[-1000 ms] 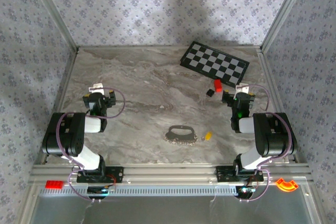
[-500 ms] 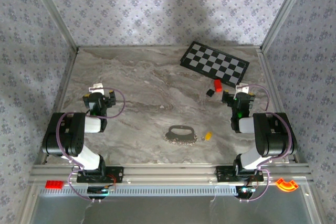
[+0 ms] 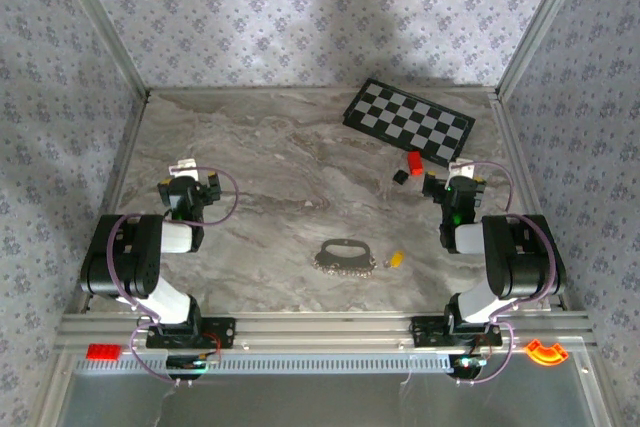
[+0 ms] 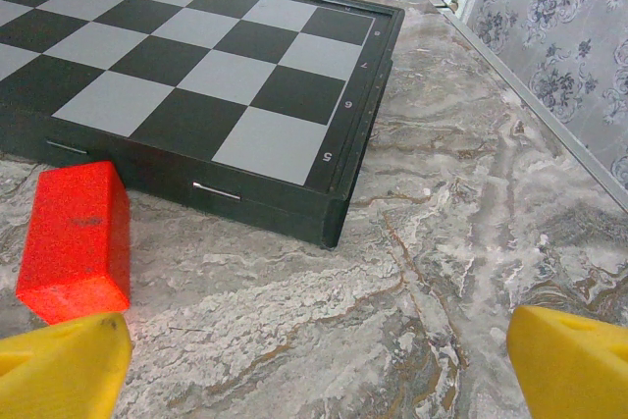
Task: Put the keys on the keyring
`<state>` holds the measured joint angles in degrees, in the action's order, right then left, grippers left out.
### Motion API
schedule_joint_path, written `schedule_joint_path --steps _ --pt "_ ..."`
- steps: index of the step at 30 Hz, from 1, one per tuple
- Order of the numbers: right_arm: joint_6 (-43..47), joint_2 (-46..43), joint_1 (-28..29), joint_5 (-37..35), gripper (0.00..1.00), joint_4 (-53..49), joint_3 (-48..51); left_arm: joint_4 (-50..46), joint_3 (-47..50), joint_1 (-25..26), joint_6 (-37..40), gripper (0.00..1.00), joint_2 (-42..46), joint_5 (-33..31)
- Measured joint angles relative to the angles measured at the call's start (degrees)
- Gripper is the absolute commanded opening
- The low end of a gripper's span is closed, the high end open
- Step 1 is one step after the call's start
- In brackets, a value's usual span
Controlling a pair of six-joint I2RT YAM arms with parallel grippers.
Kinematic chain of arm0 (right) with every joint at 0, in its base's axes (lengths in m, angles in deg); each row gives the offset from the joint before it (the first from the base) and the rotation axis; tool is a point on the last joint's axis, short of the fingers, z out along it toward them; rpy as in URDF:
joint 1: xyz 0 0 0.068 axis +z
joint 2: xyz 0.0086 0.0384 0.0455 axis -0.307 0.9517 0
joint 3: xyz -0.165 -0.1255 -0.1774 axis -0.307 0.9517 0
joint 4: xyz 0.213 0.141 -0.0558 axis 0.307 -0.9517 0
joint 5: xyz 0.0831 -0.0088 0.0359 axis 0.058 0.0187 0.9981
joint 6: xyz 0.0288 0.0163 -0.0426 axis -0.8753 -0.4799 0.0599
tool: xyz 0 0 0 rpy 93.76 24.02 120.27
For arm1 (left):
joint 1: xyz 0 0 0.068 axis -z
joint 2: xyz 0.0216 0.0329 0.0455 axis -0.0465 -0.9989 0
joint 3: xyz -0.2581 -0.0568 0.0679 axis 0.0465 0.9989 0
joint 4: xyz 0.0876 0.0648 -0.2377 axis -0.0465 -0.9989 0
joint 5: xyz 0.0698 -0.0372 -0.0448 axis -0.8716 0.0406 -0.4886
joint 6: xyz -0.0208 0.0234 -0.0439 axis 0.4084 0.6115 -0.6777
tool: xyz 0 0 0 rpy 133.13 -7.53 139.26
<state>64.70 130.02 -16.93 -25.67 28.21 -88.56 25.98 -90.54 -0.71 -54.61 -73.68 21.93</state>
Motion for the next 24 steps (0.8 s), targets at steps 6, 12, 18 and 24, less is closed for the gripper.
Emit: schedule_joint_path --steps 6,12,18,24 --pt "0.0 0.0 0.0 0.0 1.0 0.0 0.0 -0.02 0.0 0.0 0.02 1.0 0.0 0.0" --pt "0.0 0.0 0.0 0.0 1.0 0.0 0.0 -0.02 0.0 0.0 0.0 1.0 0.0 0.0" --pt "0.02 0.0 0.0 0.02 1.0 -0.02 0.0 -0.02 0.0 0.0 0.0 1.0 0.0 0.0" --pt "0.42 -3.48 0.02 0.31 1.0 -7.23 -1.9 -0.94 0.11 0.0 -0.2 1.0 1.62 0.07"
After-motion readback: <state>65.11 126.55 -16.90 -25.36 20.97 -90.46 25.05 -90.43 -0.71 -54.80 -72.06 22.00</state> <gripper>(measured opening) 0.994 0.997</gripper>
